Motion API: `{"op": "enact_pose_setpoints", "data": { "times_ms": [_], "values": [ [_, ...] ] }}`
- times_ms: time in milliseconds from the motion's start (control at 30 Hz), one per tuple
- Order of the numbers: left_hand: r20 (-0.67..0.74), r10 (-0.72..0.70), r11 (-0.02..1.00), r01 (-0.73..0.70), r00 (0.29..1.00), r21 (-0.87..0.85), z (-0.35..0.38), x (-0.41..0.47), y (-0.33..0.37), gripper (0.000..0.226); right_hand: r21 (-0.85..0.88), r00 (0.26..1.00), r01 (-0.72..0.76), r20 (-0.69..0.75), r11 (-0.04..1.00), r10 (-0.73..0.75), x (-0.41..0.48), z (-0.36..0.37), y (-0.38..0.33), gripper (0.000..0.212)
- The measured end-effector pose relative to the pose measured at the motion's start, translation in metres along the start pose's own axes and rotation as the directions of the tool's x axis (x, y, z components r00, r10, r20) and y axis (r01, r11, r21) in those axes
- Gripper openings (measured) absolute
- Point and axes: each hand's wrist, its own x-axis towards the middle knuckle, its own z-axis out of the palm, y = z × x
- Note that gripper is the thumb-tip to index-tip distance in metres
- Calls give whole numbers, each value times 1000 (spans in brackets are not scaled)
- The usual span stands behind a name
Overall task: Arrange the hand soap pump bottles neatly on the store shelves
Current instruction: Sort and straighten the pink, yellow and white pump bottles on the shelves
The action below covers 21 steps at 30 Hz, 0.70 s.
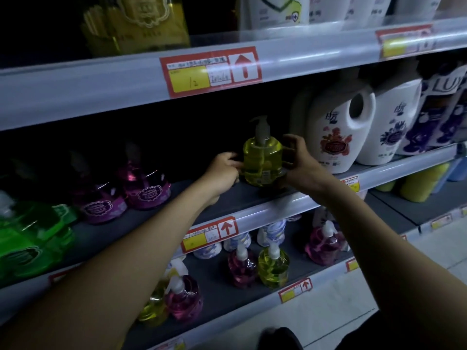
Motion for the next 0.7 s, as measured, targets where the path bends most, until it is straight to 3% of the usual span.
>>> {"op": "enact_pose_setpoints", "data": {
  "times_ms": [133,233,367,467,633,700],
  "values": [
    [-90,24,1000,-22,996,21,-12,0,-11,39,43,997,-44,59,998,42,7,7,1,97],
    [-55,-41,995,35,998,-93,-26,2,-18,45,19,992,-45,123,999,42,13,22,0,90],
    [-59,-18,998,15,998,-56,-33,-3,-26,47,40,979,-63,196,997,54,15,34,-1,82],
    [-45,-9,1000,8,999,-30,-43,-7,-32,58,-4,986,-41,159,999,41,14,35,-4,68],
    [126,60,990,-43,990,-135,-41,-13,-31,63,-241,993,-10,113,971,38,10,46,-9,92],
    [121,78,990,-62,990,-130,-44,-17,-34,60,-278,996,7,89,960,19,8,44,-9,101]
  ]
}}
